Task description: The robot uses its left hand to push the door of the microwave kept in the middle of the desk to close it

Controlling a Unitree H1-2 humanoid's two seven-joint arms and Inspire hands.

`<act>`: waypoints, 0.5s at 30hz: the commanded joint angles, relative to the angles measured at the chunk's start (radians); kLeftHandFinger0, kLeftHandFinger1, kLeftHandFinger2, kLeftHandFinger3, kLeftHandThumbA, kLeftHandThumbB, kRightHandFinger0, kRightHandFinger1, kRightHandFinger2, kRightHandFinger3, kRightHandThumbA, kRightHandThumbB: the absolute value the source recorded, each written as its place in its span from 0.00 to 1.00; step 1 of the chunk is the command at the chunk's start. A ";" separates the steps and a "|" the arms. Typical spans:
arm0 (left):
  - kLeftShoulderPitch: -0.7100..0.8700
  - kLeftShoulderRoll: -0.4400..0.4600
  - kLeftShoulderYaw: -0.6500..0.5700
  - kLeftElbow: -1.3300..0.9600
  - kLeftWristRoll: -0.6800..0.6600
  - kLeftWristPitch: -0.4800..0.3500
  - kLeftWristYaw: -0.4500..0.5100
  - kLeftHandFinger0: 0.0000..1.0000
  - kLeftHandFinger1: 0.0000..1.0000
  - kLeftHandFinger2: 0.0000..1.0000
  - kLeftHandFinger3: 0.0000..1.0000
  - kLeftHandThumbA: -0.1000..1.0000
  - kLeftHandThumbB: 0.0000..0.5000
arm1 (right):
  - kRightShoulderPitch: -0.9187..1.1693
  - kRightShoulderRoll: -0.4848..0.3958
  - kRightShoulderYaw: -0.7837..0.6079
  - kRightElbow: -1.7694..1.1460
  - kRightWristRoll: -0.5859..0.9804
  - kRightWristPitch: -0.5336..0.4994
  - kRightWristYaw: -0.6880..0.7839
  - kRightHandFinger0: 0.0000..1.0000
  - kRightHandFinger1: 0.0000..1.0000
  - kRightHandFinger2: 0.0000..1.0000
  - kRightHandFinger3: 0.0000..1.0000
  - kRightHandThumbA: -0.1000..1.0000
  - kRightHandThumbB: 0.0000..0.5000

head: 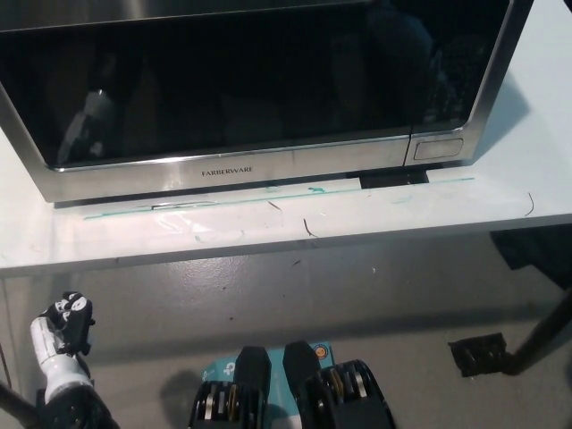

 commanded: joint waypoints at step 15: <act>-0.024 0.020 -0.019 -0.031 -0.015 0.037 0.000 0.00 0.00 0.13 0.41 0.00 0.11 | -0.048 -0.023 0.020 0.006 -0.026 -0.025 -0.027 0.67 0.61 0.61 0.56 0.04 0.33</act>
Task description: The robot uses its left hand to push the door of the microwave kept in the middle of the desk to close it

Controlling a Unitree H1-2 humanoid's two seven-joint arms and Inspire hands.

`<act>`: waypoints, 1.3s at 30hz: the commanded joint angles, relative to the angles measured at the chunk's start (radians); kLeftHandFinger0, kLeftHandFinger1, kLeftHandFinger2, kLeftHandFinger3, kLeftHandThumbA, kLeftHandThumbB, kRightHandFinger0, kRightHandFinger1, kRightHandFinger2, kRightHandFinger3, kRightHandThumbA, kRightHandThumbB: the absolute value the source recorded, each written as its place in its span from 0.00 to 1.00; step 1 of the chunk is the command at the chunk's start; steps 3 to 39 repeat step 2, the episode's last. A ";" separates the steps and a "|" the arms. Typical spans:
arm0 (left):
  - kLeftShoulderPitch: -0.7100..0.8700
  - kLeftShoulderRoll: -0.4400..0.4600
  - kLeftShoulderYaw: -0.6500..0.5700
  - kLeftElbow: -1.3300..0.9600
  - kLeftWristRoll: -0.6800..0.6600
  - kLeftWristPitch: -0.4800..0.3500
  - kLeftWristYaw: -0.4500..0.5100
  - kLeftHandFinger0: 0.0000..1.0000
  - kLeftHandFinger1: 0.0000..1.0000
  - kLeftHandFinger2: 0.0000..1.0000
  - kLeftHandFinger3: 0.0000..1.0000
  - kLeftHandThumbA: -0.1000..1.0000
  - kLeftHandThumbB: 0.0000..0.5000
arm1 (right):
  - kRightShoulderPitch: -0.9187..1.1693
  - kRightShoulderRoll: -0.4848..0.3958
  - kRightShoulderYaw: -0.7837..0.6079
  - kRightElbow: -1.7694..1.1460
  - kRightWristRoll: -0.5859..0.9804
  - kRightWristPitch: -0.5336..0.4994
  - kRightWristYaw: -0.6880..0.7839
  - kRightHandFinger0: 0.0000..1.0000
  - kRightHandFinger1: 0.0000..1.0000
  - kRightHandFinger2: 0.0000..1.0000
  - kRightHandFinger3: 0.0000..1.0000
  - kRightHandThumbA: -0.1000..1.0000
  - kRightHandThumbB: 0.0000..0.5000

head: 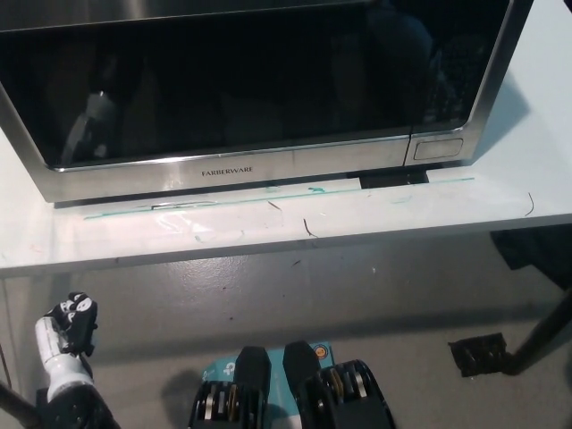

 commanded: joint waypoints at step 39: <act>-0.027 0.010 0.005 -0.031 -0.020 0.007 -0.004 0.00 0.00 0.13 0.41 0.00 0.11 | -0.048 -0.022 0.012 -0.002 -0.018 -0.026 -0.024 0.67 0.61 0.61 0.56 0.03 0.33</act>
